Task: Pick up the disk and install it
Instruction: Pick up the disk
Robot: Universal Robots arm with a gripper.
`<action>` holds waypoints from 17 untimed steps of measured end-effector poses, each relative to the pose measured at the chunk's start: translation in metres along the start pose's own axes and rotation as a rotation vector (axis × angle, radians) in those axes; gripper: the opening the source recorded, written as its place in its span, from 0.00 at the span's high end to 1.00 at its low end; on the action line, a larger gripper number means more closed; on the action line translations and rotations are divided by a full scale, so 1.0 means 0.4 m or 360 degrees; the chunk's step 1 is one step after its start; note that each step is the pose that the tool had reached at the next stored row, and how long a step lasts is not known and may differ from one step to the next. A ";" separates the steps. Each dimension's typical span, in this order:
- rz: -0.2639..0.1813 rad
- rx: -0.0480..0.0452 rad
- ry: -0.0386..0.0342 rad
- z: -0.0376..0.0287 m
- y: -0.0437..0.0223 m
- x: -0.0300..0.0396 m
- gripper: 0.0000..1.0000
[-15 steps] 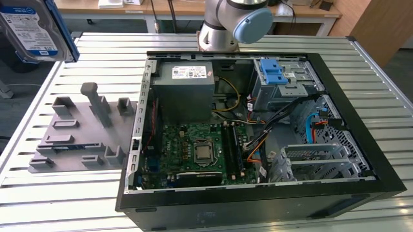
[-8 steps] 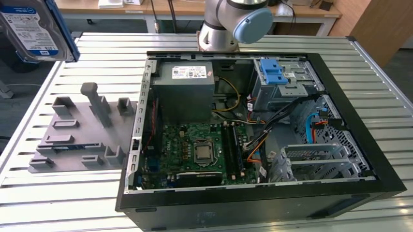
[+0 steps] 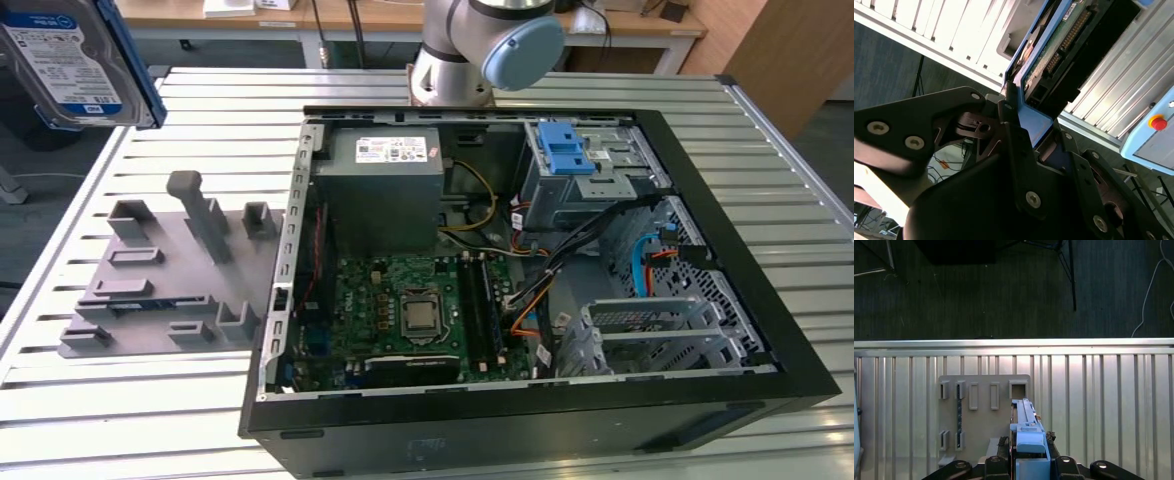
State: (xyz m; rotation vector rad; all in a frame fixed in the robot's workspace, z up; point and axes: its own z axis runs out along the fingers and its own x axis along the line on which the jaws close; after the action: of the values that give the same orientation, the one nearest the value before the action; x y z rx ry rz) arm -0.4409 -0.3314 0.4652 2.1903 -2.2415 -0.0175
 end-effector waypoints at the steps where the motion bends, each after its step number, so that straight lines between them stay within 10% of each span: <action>1: 0.0000 0.0000 0.0000 0.000 0.000 0.000 0.64; 17: 0.0000 0.0000 0.0000 -0.045 0.000 0.000 0.64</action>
State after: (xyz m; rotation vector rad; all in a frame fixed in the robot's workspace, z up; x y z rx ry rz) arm -0.4408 -0.3315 0.4832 2.1904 -2.2416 -0.0174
